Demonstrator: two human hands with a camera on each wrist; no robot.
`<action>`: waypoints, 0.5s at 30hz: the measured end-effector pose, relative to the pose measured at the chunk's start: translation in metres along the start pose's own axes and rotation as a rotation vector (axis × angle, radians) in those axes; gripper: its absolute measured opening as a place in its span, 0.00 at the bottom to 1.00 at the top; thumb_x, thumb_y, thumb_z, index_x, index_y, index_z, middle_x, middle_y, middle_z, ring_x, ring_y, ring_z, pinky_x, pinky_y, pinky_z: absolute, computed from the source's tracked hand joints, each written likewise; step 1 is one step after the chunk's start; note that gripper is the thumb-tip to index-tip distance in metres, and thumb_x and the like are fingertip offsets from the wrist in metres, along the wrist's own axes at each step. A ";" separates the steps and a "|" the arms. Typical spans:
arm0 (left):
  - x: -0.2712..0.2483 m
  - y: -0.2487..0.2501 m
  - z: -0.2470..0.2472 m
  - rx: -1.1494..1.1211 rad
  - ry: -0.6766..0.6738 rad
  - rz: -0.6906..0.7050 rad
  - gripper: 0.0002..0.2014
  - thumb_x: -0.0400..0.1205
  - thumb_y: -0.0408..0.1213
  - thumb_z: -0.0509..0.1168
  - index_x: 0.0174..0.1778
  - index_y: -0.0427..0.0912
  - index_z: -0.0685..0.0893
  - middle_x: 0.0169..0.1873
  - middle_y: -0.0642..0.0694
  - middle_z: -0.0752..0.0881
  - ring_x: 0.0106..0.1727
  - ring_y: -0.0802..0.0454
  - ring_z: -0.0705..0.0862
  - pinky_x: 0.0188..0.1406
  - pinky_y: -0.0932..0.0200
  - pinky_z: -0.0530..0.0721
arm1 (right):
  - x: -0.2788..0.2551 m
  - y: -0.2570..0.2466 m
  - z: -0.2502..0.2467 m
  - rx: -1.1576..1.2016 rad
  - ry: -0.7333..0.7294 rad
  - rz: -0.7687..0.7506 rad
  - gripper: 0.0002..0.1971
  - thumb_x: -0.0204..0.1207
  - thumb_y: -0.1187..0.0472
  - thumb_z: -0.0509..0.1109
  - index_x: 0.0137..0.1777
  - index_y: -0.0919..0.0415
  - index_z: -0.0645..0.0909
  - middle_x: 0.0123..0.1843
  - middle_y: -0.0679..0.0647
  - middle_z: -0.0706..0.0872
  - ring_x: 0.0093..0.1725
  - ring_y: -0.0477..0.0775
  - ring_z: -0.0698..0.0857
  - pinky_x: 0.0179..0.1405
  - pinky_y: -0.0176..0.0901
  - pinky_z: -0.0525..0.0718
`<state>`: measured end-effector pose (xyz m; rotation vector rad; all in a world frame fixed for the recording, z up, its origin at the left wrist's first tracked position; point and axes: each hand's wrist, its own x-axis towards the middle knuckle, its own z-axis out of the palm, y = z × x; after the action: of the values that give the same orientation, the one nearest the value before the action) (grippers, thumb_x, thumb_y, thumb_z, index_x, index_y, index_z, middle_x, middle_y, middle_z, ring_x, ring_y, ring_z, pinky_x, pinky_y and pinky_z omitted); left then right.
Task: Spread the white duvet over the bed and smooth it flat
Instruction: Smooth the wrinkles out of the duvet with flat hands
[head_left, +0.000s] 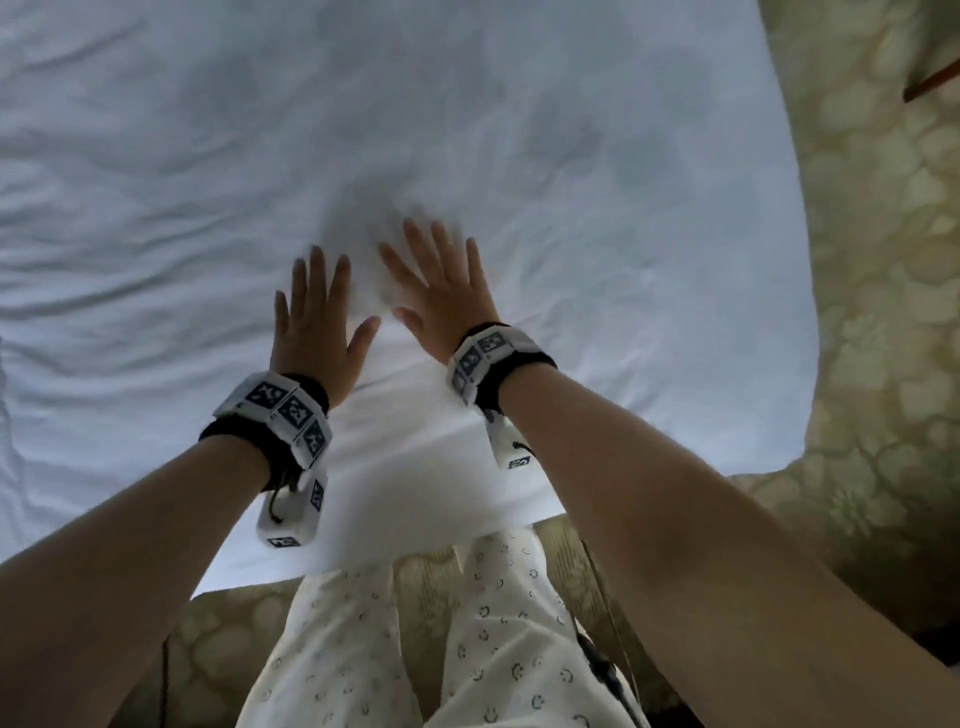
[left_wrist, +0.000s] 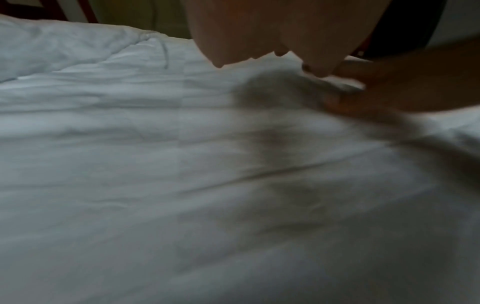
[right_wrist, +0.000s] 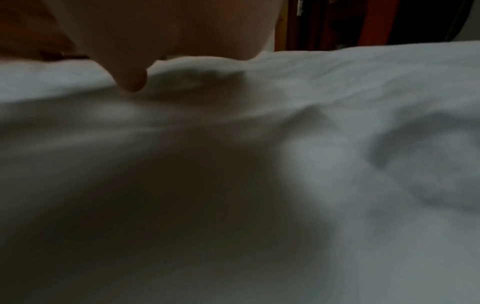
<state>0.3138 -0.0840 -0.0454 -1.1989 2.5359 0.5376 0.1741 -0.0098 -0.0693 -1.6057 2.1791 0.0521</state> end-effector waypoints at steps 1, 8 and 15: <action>-0.002 0.001 -0.001 -0.008 0.004 -0.030 0.33 0.86 0.50 0.49 0.83 0.45 0.41 0.83 0.43 0.37 0.84 0.45 0.37 0.83 0.45 0.41 | 0.004 0.012 0.003 -0.010 -0.038 0.005 0.34 0.82 0.43 0.53 0.84 0.46 0.42 0.86 0.53 0.39 0.85 0.61 0.40 0.81 0.68 0.41; -0.006 -0.019 -0.013 -0.011 0.009 -0.206 0.34 0.86 0.49 0.52 0.84 0.44 0.43 0.84 0.43 0.40 0.85 0.44 0.39 0.83 0.44 0.43 | -0.059 0.196 -0.002 0.322 0.109 1.028 0.36 0.83 0.39 0.48 0.84 0.55 0.42 0.86 0.60 0.41 0.84 0.66 0.41 0.78 0.71 0.40; 0.004 -0.010 -0.043 -0.072 0.009 -0.258 0.34 0.86 0.51 0.50 0.83 0.45 0.41 0.84 0.44 0.39 0.85 0.46 0.39 0.83 0.44 0.42 | -0.123 0.202 -0.034 0.332 0.068 1.243 0.35 0.84 0.43 0.49 0.84 0.59 0.45 0.85 0.63 0.42 0.84 0.66 0.41 0.80 0.69 0.45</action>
<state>0.3151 -0.1113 -0.0103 -1.5287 2.3361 0.5640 0.0066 0.1581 -0.0383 0.0696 2.6847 -0.0011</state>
